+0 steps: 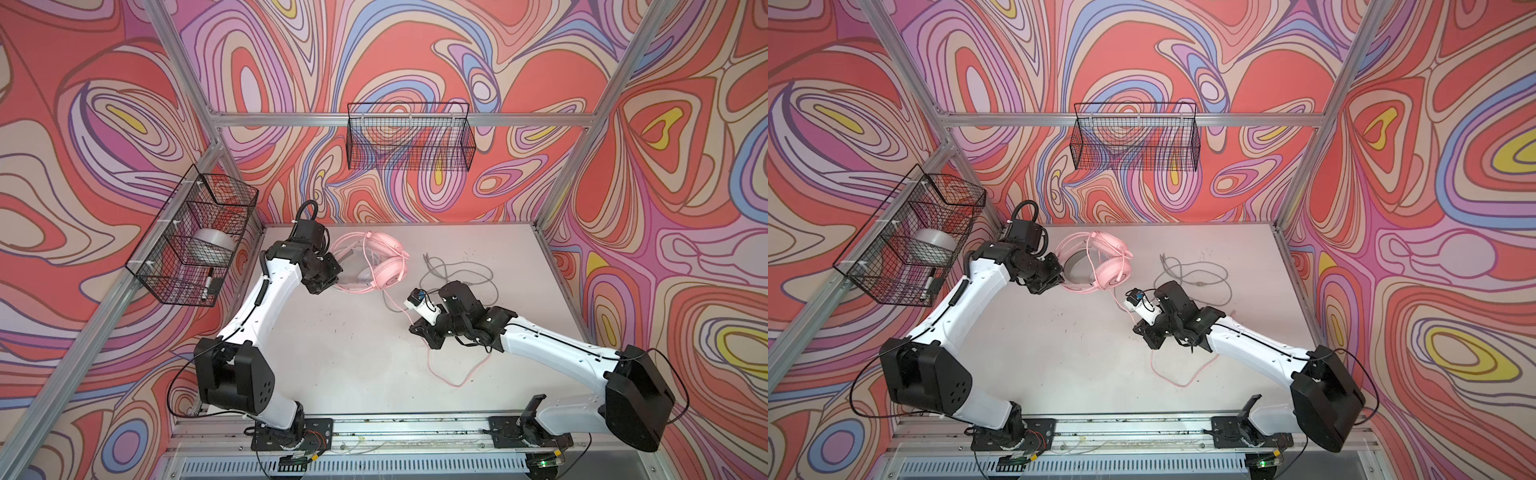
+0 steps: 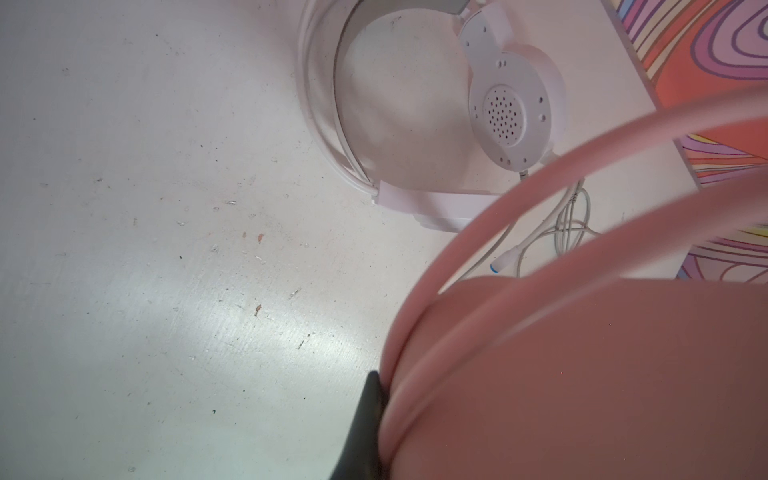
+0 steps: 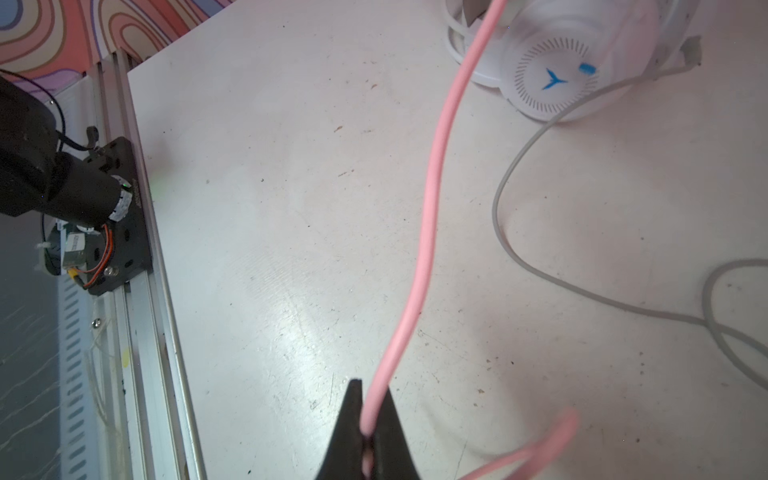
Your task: Wrap the headphones
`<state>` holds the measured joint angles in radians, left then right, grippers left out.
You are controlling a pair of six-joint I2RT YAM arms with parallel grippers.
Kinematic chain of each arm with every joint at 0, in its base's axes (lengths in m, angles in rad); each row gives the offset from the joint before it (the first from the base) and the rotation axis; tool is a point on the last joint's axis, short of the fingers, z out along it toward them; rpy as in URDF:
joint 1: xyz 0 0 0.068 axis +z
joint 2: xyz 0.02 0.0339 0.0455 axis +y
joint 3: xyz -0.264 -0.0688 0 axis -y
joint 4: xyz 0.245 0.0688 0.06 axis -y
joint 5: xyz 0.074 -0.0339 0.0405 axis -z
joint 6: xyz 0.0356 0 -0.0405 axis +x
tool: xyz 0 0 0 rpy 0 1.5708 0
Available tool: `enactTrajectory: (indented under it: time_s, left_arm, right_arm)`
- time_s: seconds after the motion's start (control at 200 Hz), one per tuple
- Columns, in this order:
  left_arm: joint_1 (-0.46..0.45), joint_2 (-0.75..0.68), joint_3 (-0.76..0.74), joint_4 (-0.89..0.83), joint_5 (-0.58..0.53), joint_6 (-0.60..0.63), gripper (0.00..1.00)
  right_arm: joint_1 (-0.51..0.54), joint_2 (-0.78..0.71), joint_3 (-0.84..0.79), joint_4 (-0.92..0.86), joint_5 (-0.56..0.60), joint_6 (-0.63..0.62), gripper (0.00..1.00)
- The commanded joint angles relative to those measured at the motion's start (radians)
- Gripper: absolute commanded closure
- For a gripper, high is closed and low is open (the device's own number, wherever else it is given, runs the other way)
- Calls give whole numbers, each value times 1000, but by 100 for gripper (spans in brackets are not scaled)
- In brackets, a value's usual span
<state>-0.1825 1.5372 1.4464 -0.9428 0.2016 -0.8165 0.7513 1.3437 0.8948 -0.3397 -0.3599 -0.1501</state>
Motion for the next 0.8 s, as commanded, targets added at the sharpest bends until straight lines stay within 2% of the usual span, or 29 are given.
enactTrajectory:
  time_s: [0.0,0.125,0.27,0.556,0.791]
  left_arm:
    - [-15,3,29,-6,-47,-18,100]
    - [-30,14,44,-27,-96,-6,100]
    - [-61,51,90,-98,-208,35,100]
    - [-116,121,169,-204,-362,125,100]
    - [-162,197,257,-301,-460,200,100]
  right_arm:
    - [32,16,93,-154,15,-120,100]
    - [61,68,190,-238,7,-163,100]
    - [89,117,282,-295,1,-182,100]
    - [94,184,432,-435,-13,-214,100]
    - [95,283,622,-641,-18,-249,100]
